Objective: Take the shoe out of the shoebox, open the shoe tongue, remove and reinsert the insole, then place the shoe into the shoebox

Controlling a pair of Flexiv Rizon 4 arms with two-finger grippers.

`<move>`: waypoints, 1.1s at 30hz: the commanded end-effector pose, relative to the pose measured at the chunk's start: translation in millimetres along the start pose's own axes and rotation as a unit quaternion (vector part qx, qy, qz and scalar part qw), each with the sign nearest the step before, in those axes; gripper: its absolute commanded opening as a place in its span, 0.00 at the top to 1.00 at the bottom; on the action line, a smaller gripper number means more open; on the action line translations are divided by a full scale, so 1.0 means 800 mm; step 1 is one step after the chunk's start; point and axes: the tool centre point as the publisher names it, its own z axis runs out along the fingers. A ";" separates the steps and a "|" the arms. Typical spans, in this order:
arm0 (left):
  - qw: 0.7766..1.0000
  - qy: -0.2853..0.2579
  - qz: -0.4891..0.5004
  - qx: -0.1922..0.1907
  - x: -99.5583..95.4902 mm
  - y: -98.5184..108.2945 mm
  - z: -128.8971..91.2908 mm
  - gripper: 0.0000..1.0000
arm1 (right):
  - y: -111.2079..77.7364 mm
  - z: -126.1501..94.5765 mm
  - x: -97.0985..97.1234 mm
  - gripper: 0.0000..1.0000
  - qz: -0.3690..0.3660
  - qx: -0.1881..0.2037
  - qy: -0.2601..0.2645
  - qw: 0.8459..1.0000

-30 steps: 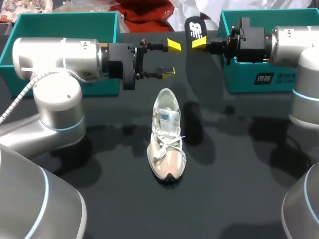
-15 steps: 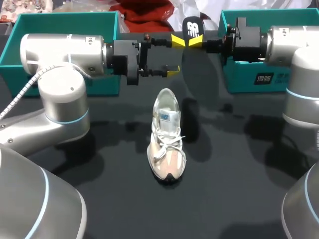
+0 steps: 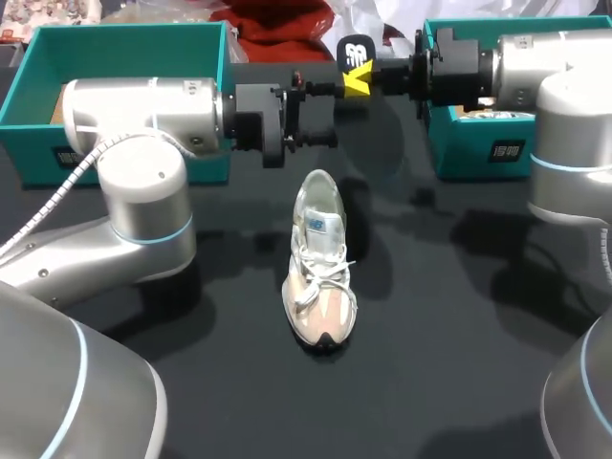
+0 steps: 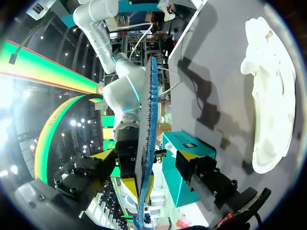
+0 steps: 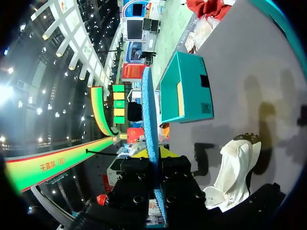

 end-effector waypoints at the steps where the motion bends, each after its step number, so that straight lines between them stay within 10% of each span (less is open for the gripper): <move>1: 1.000 0.002 -0.002 -0.003 0.003 0.007 0.008 0.43 | 0.002 0.002 -0.007 1.00 0.003 0.001 0.010 1.000; 15: 1.000 0.007 -0.009 -0.007 0.005 0.018 0.017 0.62 | 0.001 0.001 -0.016 1.00 0.022 0.006 0.022 1.000; 18: 1.000 0.009 -0.011 -0.006 0.006 0.020 0.020 0.80 | 0.001 0.000 -0.016 1.00 0.023 0.005 0.023 0.999; 19: 1.000 0.009 -0.012 -0.005 0.006 0.021 0.021 1.00 | 0.001 0.000 -0.016 1.00 0.023 0.005 0.024 0.999; 33: 1.000 0.015 -0.016 -0.003 0.009 0.019 0.026 1.00 | -0.002 -0.004 -0.017 0.91 0.026 -0.004 0.034 0.999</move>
